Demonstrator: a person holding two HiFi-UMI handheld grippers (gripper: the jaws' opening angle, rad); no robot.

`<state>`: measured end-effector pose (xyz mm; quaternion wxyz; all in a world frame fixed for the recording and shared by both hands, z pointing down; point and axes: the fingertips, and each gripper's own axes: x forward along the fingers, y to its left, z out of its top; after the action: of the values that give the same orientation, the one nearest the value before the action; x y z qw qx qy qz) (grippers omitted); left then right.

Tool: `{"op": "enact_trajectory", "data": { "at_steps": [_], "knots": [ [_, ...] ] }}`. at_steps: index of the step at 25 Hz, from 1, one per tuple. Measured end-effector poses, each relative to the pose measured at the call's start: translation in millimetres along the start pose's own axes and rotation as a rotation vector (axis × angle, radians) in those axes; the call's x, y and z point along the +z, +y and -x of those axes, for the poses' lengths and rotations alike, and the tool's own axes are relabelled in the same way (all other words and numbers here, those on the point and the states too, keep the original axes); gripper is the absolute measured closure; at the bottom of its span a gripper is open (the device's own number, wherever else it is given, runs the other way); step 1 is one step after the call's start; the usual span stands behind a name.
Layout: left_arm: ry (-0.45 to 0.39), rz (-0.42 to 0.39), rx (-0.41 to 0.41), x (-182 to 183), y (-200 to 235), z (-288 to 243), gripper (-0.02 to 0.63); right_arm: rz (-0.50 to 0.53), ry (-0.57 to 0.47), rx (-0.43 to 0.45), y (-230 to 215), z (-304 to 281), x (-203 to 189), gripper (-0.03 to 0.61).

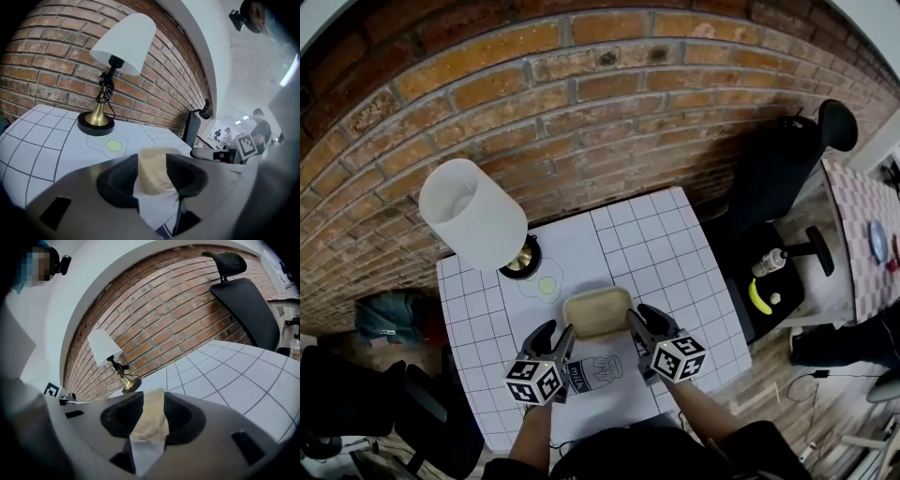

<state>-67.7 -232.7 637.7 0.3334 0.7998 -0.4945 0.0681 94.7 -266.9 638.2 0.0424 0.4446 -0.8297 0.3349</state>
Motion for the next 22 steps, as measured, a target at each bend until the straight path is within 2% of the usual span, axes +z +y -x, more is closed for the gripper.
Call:
{"op": "enact_trajectory", "data": {
  "at_steps": [22],
  "knots": [
    [0.054,0.065,-0.044,-16,-3,-21,0.436,-0.020,0.033,0.001,-4,-7,-12,0.466]
  ]
}}
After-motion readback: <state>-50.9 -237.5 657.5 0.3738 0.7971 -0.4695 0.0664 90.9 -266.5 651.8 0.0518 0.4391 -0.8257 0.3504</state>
